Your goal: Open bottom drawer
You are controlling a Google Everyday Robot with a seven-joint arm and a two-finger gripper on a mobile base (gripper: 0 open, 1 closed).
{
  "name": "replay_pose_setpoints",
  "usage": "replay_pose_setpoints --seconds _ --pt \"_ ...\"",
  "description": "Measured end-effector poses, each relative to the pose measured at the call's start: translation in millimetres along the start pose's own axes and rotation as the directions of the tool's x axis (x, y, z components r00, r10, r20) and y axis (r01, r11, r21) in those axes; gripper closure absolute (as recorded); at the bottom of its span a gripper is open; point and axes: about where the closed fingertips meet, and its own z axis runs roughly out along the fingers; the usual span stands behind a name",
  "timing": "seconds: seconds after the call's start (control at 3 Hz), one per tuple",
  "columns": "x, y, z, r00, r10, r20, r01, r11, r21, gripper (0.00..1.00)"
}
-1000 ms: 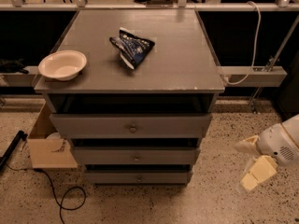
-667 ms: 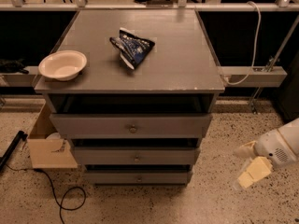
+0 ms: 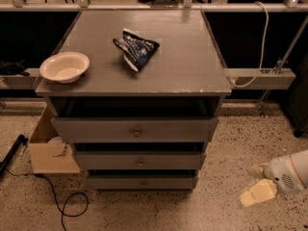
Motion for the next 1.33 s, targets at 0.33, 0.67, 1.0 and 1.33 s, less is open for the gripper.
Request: replay_pose_setpoints --seconds 0.33,0.67,1.0,1.33 --pt "3.9 10.4 5.2 0.999 -0.032 0.012 0.03 0.9891 0.144 0.0" --pt "-1.5 0.2 5.8 0.999 -0.037 0.033 0.029 0.9795 0.199 0.0" --pt "-0.8 1.4 8.4 0.999 -0.033 0.038 0.025 0.9804 0.195 0.0" --pt "1.1 1.3 25.1 0.994 -0.015 0.112 -0.011 0.9746 0.224 0.0"
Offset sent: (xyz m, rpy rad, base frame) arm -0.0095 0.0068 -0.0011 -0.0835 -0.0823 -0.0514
